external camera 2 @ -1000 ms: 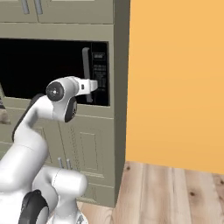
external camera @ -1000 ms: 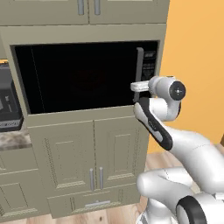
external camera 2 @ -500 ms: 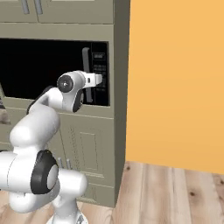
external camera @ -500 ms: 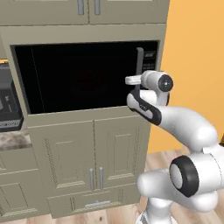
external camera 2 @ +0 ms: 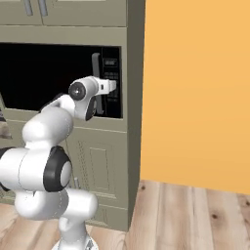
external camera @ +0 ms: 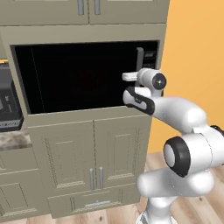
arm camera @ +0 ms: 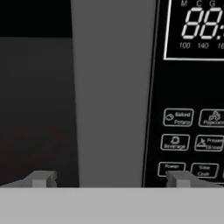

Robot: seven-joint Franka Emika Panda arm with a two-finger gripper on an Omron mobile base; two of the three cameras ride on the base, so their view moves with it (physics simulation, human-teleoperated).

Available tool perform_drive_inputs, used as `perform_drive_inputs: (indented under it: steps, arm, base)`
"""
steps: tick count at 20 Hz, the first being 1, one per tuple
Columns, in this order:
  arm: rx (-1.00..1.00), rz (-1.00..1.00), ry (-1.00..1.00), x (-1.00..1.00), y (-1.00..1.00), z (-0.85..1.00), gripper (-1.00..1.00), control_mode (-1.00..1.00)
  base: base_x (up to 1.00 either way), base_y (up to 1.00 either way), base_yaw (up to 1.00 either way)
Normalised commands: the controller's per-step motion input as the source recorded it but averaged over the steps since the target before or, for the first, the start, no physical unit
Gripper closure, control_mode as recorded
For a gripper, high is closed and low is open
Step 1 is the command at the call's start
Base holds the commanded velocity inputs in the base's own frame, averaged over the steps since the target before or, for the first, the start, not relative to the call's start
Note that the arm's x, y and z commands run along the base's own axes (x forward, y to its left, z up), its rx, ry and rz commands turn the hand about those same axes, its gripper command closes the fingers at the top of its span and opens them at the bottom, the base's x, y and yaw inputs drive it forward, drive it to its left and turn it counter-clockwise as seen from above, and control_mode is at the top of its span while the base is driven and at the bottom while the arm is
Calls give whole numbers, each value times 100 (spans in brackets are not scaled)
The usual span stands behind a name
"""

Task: The microwave is finished heating the chicken drumstick and sweet potato. Take the bowl containing the food and place it on the dining counter.

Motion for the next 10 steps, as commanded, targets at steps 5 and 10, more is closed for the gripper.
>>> perform_drive_inputs:
  steps: [5, 10]
  arm:
    - [0, 0, 0, 38, 0, 0, 100, -100]
    - [0, 0, 0, 0, 0, 0, 100, -100]
  base:
    - [0, 0, 0]
    - [0, 0, 0]
